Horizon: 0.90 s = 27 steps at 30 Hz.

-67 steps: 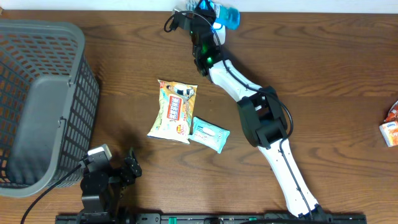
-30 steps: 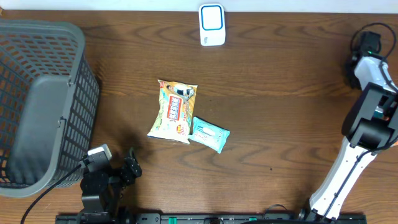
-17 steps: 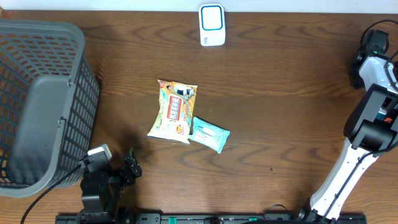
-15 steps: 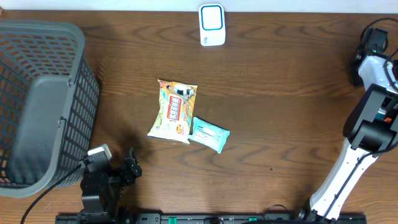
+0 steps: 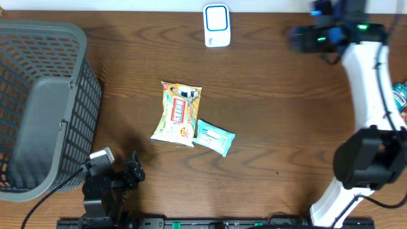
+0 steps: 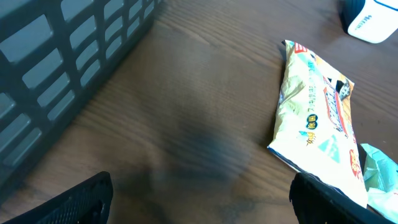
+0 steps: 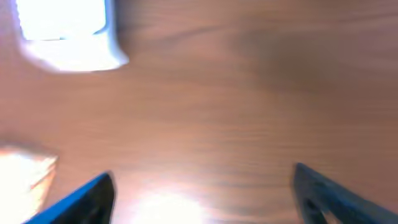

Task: Scan the item barcode
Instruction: 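Reach the right gripper to the green wipes pack and grasp it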

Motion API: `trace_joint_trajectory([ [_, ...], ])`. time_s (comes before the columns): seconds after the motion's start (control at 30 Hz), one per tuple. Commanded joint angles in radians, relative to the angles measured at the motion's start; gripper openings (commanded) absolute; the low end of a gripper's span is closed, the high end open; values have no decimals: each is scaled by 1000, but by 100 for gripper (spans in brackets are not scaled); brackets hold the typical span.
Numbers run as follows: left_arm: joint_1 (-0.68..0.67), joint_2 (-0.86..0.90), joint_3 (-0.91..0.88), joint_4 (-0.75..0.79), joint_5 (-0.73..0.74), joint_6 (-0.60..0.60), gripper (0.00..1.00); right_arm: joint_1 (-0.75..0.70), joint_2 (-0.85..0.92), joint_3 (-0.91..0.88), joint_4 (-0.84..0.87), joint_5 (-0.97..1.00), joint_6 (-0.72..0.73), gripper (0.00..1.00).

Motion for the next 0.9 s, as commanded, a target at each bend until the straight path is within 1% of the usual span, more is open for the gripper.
trace_joint_trajectory([
  [0.0, 0, -5, -3, 0, -9, -5, 91, 122, 39, -29, -89, -319, 35, 96],
  [0.03, 0, -5, -3, 0, -8, -5, 91, 166, 42, -35, -132, -296, 20, 99],
  [0.1, 0, -5, -3, 0, -8, -5, 91, 255, 46, -56, -214, -246, -51, 99],
  [0.17, 0, -5, -3, 0, -9, -5, 91, 348, 46, -81, -277, -138, -112, 99],
  [0.27, 0, -5, -3, 0, -9, -5, 91, 483, 46, -121, -323, 88, -114, 99],
  [0.37, 0, -5, -3, 0, -8, -5, 91, 610, 46, -171, -307, 216, -114, 99],
  [0.47, 0, -5, -3, 0, -8, -5, 91, 712, 46, -250, -218, 314, -107, 99],
  [0.53, 0, -5, -3, 0, -9, -5, 91, 765, 46, -332, -115, 427, -56, 99],
  [0.6, 0, -5, -3, 0, -9, -5, 91, 803, 46, -415, -31, 515, -22, 99],
  [0.77, 0, -5, -3, 0, -8, -5, 91, 896, 46, -594, 146, 658, -11, 98],
  [0.8, 0, -5, -3, 0, -8, -5, 91, 909, 46, -621, 183, 696, -1, 96],
  [0.87, 0, -5, -3, 0, -9, -5, 91, 925, 46, -674, 258, 754, 0, 83],
])
